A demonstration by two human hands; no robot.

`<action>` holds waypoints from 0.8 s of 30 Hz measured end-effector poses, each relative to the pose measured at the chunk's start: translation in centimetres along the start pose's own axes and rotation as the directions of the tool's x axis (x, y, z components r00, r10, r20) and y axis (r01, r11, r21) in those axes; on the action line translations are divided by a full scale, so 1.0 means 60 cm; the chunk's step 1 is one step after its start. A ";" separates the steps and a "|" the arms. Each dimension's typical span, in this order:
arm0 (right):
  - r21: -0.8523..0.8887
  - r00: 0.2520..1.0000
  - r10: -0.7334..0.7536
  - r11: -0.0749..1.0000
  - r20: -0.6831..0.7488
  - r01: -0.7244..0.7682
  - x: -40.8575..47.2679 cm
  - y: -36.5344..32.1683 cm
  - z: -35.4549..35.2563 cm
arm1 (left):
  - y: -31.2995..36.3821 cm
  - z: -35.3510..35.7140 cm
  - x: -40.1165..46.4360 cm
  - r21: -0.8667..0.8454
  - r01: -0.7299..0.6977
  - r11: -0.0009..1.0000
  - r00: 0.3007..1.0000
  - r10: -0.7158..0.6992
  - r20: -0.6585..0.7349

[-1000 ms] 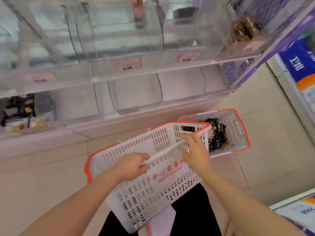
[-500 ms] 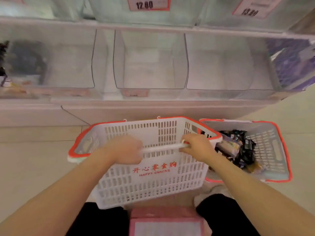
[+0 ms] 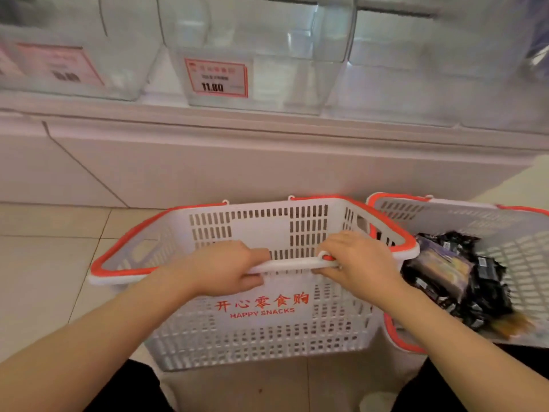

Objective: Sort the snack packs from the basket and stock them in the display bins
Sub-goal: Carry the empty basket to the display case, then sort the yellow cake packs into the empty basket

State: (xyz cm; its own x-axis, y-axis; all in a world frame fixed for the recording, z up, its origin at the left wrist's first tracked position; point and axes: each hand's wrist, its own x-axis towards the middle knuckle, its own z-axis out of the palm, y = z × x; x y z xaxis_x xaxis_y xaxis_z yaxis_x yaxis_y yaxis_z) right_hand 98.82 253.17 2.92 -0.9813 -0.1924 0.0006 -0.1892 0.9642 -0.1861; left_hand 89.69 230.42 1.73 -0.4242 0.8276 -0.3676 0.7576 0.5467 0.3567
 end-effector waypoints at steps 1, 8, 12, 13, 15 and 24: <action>0.000 1.000 0.001 1.000 -0.026 -0.001 -0.006 -0.003 0.010 | 0.006 0.006 0.002 0.024 0.006 1.000 1.000 -0.006 -0.014; -0.062 0.994 -0.031 0.998 -0.101 0.025 -0.085 -0.040 0.047 | 0.058 0.055 -0.028 0.041 0.092 0.995 0.996 -0.092 0.010; -0.133 0.993 -0.108 0.986 -0.043 0.101 -0.123 -0.047 0.064 | 0.091 0.090 -0.041 -0.102 0.095 0.990 0.993 -0.087 0.077; -0.158 0.993 -0.117 0.981 -0.003 0.115 -0.133 -0.047 0.069 | 0.101 0.099 -0.041 -0.126 0.076 0.989 0.990 -0.060 0.130; -0.161 0.990 -0.120 0.978 0.079 0.131 -0.151 -0.048 0.085 | 0.118 0.122 -0.040 -0.076 0.046 0.996 0.970 -0.026 0.240; -0.020 0.883 0.040 0.999 0.467 -0.035 -0.156 -0.052 0.177 | 0.089 0.215 -0.021 0.203 0.336 0.920 0.899 -0.377 0.221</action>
State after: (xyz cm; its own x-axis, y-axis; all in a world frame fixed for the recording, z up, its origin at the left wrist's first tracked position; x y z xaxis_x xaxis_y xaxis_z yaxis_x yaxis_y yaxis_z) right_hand 108.95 250.00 -6.95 -0.8581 -0.2165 -0.4657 -0.1553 0.9737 -0.1666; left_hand 100.66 230.68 -6.99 -0.5574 0.5101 -0.6551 0.6553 0.7548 0.0302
